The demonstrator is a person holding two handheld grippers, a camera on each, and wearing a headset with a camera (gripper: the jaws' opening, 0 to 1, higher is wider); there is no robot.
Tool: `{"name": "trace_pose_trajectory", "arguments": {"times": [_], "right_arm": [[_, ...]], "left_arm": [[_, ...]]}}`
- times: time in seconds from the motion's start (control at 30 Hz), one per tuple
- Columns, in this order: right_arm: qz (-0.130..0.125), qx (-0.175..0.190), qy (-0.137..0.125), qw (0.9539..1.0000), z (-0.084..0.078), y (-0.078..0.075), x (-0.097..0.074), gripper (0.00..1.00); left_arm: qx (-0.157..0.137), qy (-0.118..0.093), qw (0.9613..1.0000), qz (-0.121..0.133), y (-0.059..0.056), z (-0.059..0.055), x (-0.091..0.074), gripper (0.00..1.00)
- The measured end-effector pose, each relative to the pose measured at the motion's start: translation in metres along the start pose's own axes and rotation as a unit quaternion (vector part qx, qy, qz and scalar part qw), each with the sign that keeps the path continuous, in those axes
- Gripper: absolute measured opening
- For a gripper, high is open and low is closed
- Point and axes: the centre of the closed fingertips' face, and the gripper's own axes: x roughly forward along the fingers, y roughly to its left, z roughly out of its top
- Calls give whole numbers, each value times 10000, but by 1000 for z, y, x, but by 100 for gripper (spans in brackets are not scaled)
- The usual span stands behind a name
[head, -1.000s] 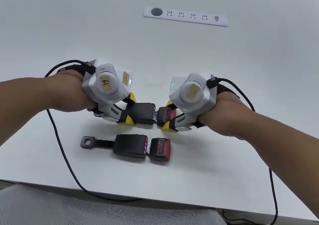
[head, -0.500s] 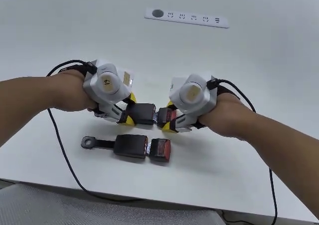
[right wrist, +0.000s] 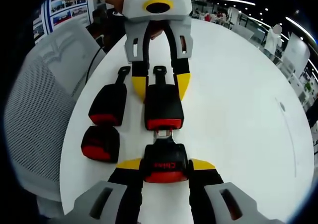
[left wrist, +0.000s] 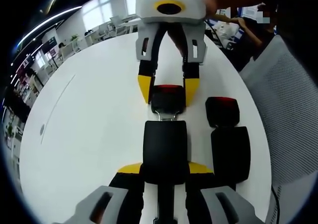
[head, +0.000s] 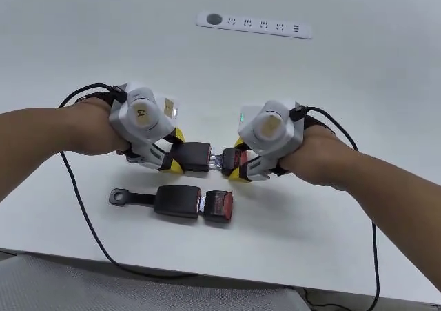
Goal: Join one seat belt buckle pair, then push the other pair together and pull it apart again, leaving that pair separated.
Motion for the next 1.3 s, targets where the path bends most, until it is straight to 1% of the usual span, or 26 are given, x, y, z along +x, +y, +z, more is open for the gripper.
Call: {"name": "trace_pose_trajectory", "arguments": {"times": [0.1, 0.23, 0.37, 0.43, 0.47, 0.57, 0.6, 0.63, 0.7, 0.83, 1.03, 1.13, 1.2, 1.3], "right_arm": [[-23, -36, 22, 10000, 0, -1, 0, 32], [-46, -29, 22, 10000, 0, 1, -5, 32], [-92, 69, 56, 9999, -12, -2, -9, 32], [-109, 125, 56, 9998, -15, 0, -17, 32], [-118, 143, 54, 9998, -19, -4, -14, 33], [-145, 171, 85, 9997, -30, -3, -17, 33], [-164, 176, 107, 9997, -31, -4, -24, 33], [-167, 189, 125, 9996, -34, -4, -26, 33], [-176, 209, 148, 9995, -44, -4, -27, 33], [-176, 251, 202, 9993, -56, -4, -40, 33], [-174, 269, 314, 9990, -75, -3, -50, 33], [-168, 303, 359, 9988, -80, -3, -54, 33], [-178, 323, 369, 9986, -82, -3, -56, 33], [-277, 381, 385, 9981, -82, -5, -58, 36]], "left_arm": [[47, 62, 10000, -35, 0, 0, 1, 32], [39, 52, 10000, -52, 1, -1, 0, 32], [22, 28, 10000, -38, 2, -2, 0, 32], [12, 23, 10000, -27, 2, -2, 0, 32], [8, 19, 10000, -24, 2, -2, 0, 32], [-6, 21, 10000, -17, 0, 0, 0, 32], [-5, 24, 10000, -16, 0, 0, 0, 32], [-8, 24, 10000, -15, 1, -1, 0, 32], [-13, 19, 10000, -12, 1, -1, 0, 32], [-27, -1, 10000, 3, 0, 0, -1, 32], [-54, -49, 10000, 27, -1, 1, -1, 32], [-35, -24, 10000, 25, -1, 1, -2, 33], [37, -44, 10000, 30, -2, 3, -2, 33], [110, -51, 9999, 35, -1, 2, -1, 33]]}}
